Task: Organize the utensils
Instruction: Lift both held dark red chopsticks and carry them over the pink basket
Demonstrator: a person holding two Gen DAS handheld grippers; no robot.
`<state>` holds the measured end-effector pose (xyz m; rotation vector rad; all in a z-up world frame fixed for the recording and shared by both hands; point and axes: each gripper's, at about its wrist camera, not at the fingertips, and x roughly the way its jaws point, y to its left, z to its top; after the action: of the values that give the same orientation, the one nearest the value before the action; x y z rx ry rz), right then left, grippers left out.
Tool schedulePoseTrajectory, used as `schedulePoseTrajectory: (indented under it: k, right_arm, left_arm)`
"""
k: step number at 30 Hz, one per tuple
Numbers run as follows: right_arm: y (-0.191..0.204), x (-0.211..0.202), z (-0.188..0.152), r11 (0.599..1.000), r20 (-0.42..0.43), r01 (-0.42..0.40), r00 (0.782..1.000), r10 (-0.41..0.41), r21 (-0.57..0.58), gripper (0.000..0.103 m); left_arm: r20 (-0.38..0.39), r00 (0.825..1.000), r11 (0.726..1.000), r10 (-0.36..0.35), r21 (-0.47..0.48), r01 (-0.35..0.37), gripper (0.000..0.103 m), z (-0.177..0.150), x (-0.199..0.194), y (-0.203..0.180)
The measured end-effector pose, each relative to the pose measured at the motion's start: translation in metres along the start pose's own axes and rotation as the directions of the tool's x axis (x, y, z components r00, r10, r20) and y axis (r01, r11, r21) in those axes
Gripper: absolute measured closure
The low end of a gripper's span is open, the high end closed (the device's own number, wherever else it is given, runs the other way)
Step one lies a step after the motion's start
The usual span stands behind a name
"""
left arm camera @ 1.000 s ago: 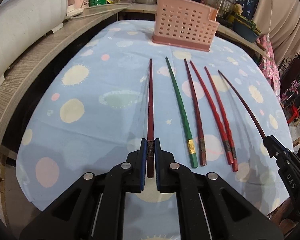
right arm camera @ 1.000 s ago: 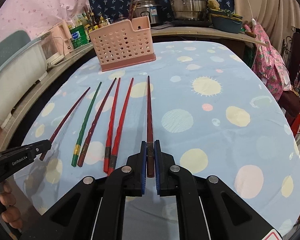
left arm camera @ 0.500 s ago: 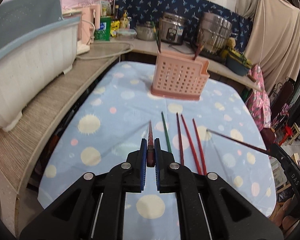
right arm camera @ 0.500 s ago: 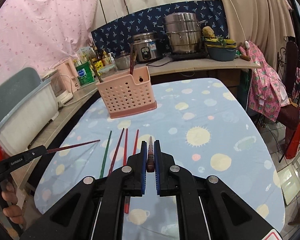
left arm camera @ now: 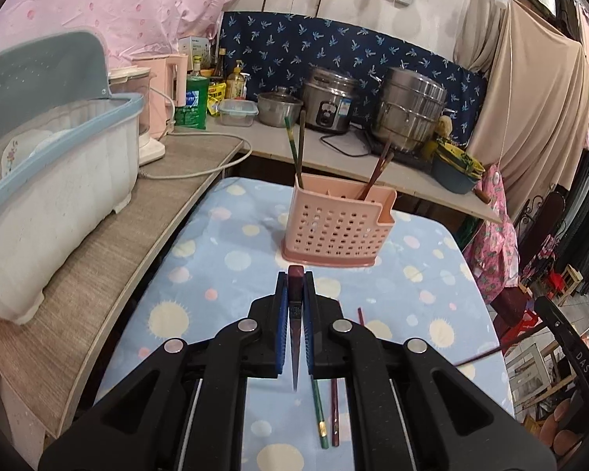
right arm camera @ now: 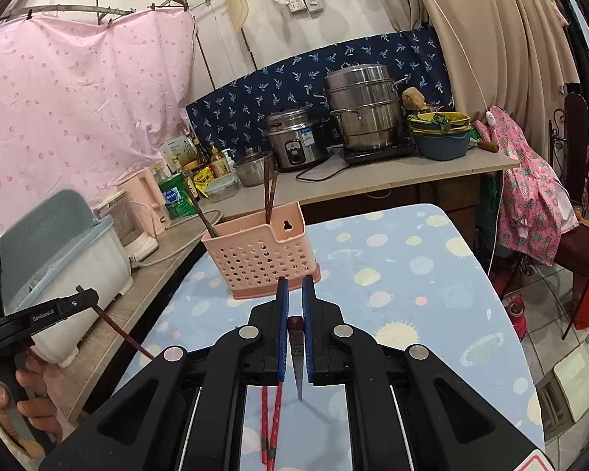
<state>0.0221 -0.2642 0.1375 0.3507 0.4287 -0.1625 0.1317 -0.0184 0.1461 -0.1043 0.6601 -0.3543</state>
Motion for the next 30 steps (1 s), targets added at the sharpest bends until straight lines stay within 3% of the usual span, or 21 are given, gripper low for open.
schedulePoseTrajectory:
  k: [12,23,30]
  right_arm:
    - [0.015,0.032,0.074,0.997,0.092,-0.077,0.993,0.074,0.032,0.096]
    - [0.042,0.095,0.176,0.987,0.260,-0.144,0.958,0.121,0.071,0.096]
    - [0.046,0.148,0.202,0.980,0.279,-0.157,0.953,0.118,0.119,0.096]
  left_arm:
    - [0.126,0.992,1.000,-0.014,0.014,0.012,0.096,0.081,0.005,-0.020]
    - [0.329,0.944,1.000,0.010,-0.006,-0.009,0.096,0.175,0.025,-0.041]
    - [0.329,0.944,1.000,0.017,-0.021,-0.010,0.096,0.199,0.066,-0.046]
